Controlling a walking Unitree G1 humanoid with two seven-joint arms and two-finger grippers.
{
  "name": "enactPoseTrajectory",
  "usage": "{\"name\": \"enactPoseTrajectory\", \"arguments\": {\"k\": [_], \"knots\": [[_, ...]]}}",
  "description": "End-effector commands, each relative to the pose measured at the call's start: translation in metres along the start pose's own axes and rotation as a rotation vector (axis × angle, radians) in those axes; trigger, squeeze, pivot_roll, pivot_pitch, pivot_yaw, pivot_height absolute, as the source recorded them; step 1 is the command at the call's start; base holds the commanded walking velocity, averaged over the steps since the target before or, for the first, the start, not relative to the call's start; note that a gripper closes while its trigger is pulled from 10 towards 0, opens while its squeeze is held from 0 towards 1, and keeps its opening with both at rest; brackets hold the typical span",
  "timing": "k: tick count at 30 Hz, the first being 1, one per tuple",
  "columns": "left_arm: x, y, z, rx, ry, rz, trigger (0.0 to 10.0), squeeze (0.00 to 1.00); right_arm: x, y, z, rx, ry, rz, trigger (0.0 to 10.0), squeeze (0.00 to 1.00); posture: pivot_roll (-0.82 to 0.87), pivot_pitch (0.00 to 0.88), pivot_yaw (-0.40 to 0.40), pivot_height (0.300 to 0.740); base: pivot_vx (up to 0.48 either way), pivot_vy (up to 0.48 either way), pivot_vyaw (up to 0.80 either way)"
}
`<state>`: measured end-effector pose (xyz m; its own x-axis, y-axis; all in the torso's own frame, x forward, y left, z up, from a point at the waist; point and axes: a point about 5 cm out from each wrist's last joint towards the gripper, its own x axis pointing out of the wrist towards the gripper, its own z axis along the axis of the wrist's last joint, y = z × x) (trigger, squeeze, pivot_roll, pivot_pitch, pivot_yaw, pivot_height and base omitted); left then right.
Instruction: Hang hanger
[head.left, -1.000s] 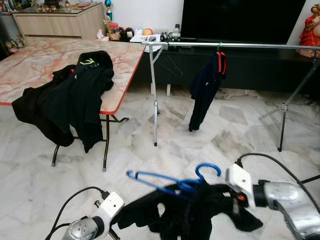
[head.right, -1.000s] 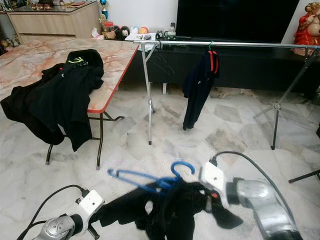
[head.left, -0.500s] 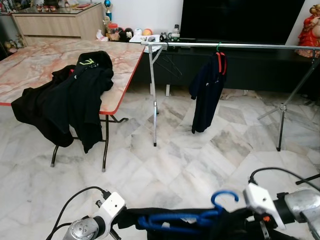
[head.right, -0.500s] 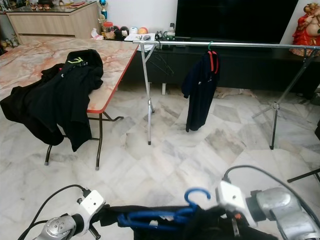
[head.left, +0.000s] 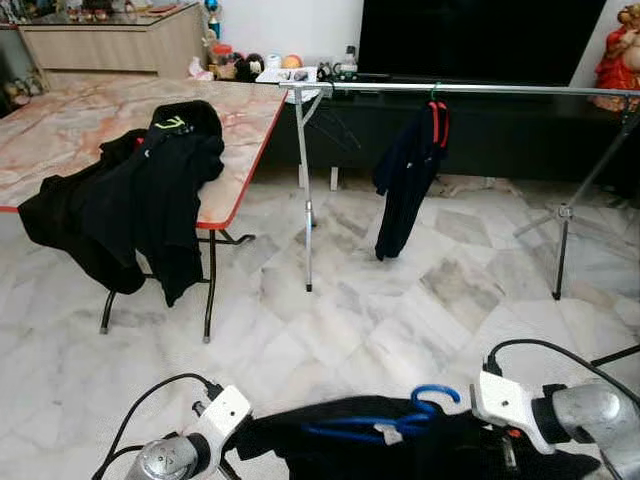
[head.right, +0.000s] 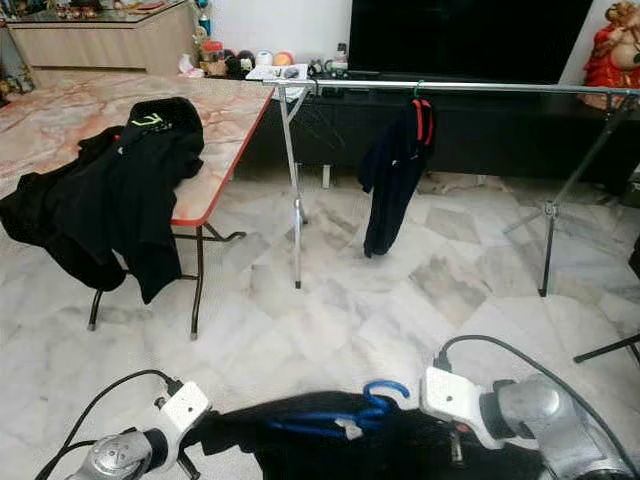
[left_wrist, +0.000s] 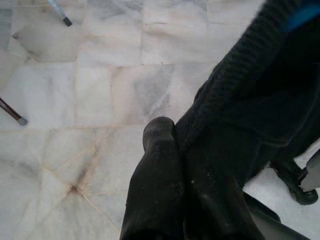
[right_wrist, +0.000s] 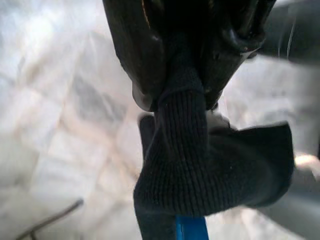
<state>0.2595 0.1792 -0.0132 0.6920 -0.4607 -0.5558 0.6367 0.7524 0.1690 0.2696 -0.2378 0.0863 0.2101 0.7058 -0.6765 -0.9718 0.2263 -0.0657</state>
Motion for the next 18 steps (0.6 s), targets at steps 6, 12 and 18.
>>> {"name": "enactPoseTrajectory", "arguments": {"k": [6,12,18], "knots": [[-0.004,0.005,-0.003,0.016,0.024,0.007,0.0,0.00,0.002,0.001,-0.005,-0.001,0.009,-0.012,10.0,0.00,0.04,0.061,0.032,0.740,0.000,0.000,0.00],[-0.005,0.016,0.010,-0.002,-0.033,0.022,0.0,0.00,0.012,0.007,-0.022,-0.016,0.156,-0.015,10.0,0.00,0.06,0.063,0.032,0.740,0.000,0.000,0.00],[-0.007,0.023,0.026,-0.056,-0.110,-0.033,0.0,0.00,0.030,-0.002,-0.025,-0.035,0.191,-0.194,10.0,0.00,0.05,0.063,0.032,0.740,0.000,0.000,0.00]]}}
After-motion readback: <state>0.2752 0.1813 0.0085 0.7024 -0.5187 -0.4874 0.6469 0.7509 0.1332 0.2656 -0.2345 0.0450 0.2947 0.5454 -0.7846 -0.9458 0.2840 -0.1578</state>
